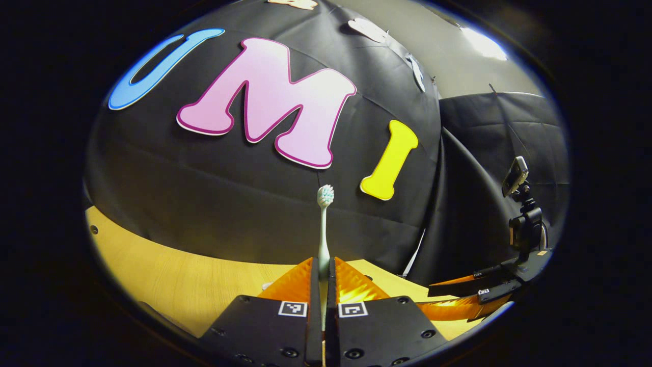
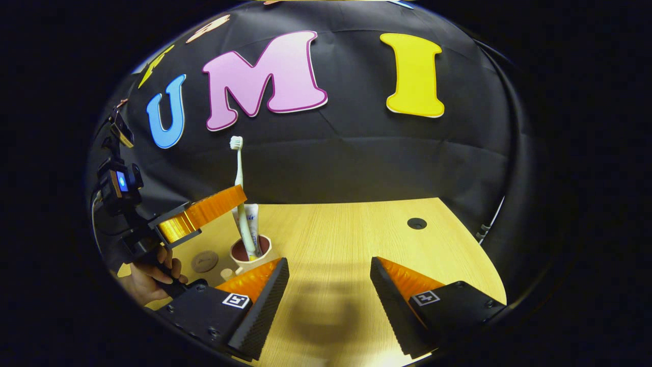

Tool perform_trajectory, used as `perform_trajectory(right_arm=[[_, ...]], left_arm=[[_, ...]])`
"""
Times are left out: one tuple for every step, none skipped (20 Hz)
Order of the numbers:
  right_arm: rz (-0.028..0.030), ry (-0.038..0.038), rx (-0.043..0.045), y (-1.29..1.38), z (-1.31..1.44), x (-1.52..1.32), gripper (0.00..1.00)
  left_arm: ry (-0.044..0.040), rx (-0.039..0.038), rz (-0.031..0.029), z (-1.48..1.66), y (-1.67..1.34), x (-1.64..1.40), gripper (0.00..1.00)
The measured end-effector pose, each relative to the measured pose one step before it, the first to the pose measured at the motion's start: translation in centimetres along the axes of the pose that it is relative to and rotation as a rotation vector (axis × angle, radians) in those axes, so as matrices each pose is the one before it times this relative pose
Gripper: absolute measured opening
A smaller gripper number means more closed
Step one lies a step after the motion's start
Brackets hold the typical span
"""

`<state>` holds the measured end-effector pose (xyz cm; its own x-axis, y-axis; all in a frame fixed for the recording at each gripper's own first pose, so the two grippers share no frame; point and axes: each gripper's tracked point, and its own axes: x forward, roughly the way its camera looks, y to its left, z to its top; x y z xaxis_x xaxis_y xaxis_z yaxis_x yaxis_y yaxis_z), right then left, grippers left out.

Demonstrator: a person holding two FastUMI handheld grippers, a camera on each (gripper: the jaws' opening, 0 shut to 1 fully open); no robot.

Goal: Put the toothbrush and toothpaste on the desktop into the cup, then pick up the cup and place it on the coaster on the desktop.

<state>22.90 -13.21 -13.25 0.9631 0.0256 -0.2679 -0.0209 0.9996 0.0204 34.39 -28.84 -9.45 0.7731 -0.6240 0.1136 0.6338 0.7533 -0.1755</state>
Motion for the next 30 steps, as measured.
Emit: perform_trajectory(right_arm=[[0.00187, 0.00454, 0.00153, 0.056, -0.258, -0.002, 0.98], [-0.00027, 0.00027, -0.00031, 0.144, -0.056, 0.009, 0.98], [-0.0017, -0.00001, -0.00128, -0.102, -0.153, 0.007, 0.98], [-0.00124, 0.00082, 0.00039, -0.031, -0.158, 0.012, 0.98], [0.00183, 0.0028, 0.00099, 0.079, -0.153, 0.061, 0.98], [0.0005, 0.00445, -0.00015, 0.043, -0.214, 0.101, 0.98], [0.00067, 0.00389, -0.0011, -0.032, -0.226, 0.065, 0.98], [-0.00061, 0.00129, -0.00124, 0.01, -0.058, 0.022, 0.98], [-0.00007, 0.00161, -0.00058, 0.04, -0.025, 0.013, 0.98], [-0.00003, 0.00226, 0.00192, 0.031, -0.045, 0.005, 0.98], [0.00122, -0.00044, 0.00303, 0.035, -0.039, 0.009, 0.98], [0.00182, -0.00066, 0.00394, 0.145, 0.077, 0.024, 0.98], [0.00186, 0.00047, 0.00466, 0.159, 0.125, 0.045, 0.98], [0.00262, 0.00329, 0.00499, 0.2, 0.03, 0.108, 0.98], [0.00397, 0.00496, 0.00504, 0.272, 0.058, 0.096, 0.98], [0.00615, 0.00592, 0.00386, 0.368, 0.076, 0.045, 0.98], [0.00486, 0.00403, 0.00261, 0.335, 0.171, 0.139, 0.98], [0.00543, 0.00299, 0.00179, 0.475, 0.35, 0.069, 0.98], [0.00403, 0.00667, 0.00034, 0.426, 0.204, 0.071, 0.98], [0.00206, 0.00694, -0.00151, 0.373, 0.265, 0.168, 0.98], [-0.00557, 0.00674, -0.00295, 0.248, 0.314, 0.134, 0.98], [0.00805, 0.00567, 0.00561, 0.587, 0.359, 0.146, 0.98], [0.01243, 0.00883, 0.01231, 0.602, 0.148, 0.229, 0.98], [0.01075, 0.01295, 0.0124, 0.685, 0.258, 0.232, 0.98], [0.00585, 0.0082, 0.00604, 0.502, 0.106, 0.202, 0.98], [-0.00221, 0.00563, -0.003, 0.437, 0.105, 0.25, 0.98], [-0.00263, 0.01012, -0.003, 0.448, 0.022, 0.212, 0.98], [0.00975, 0.01601, 0.00298, 0.749, -0.076, 0.355, 0.98], [0.01027, 0.02736, 0.0112, 0.869, -0.371, 0.297, 0.98], [0.00471, 0.04211, 0.02253, 0.676, -0.624, 0.393, 0.98]], left_arm=[[-0.00522, 0.00546, 0.00203, -0.318, 0.015, 0.035, 0.08], [0.0029, 0.00099, -0.00315, -0.337, -0.036, 0.033, 0.1], [0.00506, 0.00266, 0.00228, -0.548, 0.003, 0.055, 0.1], [0.00493, 0.00213, -0.00014, -0.303, -0.022, 0.05, 0.12], [0.00925, 0.00411, 0.00233, -0.516, 0.094, 0.051, 0.13], [0.00182, 0.00554, 0.00816, -0.295, 0.181, -0.046, 0.17], [0.00162, 0.00504, 0.00829, -0.214, 0.213, -0.096, 0.23], [0.00725, 0.00157, 0.00283, -0.214, 0.004, -0.205, 0.34], [0.00719, -0.00267, 0.00449, -0.311, 0.064, -0.216, 0.33], [0.00816, -0.00169, 0.00545, -0.033, 0.054, -0.441, 0.52], [0.00096, -0.00248, 0.00458, 0.03, 0.031, -0.441, 0.71], [0.00423, -0.00446, 0.00239, 0.094, -0.046, -0.509, 0.72], [0.00663, -0.00649, 0.006, 0.093, 0.02, -0.71, 0.74], [0.00811, -0.00676, 0.01584, 0.201, 0.223, -0.697, 0.84], [0.00752, -0.0047, 0.01187, 0.085, 0.283, -0.772, 0.88], [0.00463, -0.00347, 0.01288, 0.124, 0.315, -0.727, 0.92], [0.00555, -0.00258, 0.01476, 0.096, 0.382, -0.859, 0.93], [0.00639, -0.00301, 0.01391, 0.039, 0.483, -0.932, 0.95], [0.00543, -0.00398, 0.01739, -0.058, 0.536, -0.995, 0.95], [0.00883, -0.00388, 0.01863, -0.088, 0.59, -1.059, 0.95], [0.01365, -0.00308, 0.01603, -0.28, 0.57, -1.1, 0.96], [0.0136, -0.00133, 0.0156, -0.171, 0.602, -1.106, 0.95], [0.01519, -0.0087, 0.00901, -0.267, 0.439, -1.076, 0.95], [0.01593, -0.01513, 0.00376, -0.243, 0.422, -1.094, 0.96], [0.0119, -0.01578, 0.01011, -0.155, 0.499, -0.976, 0.96], [0.00942, -0.00972, 0.02506, -0.009, 0.852, -0.915, 0.97], [0.00976, -0.00235, 0.02263, -0.179, 0.734, -0.866, 0.98], [0.00549, 0.00156, 0.02108, -0.006, 0.627, -0.907, 0.98], [0.0029, 0.00099, 0.02124, -0.03, 0.687, -0.955, 0.98], [0.0015, -0.00034, 0.01923, 0.145, 0.668, -0.915, 0.98]])
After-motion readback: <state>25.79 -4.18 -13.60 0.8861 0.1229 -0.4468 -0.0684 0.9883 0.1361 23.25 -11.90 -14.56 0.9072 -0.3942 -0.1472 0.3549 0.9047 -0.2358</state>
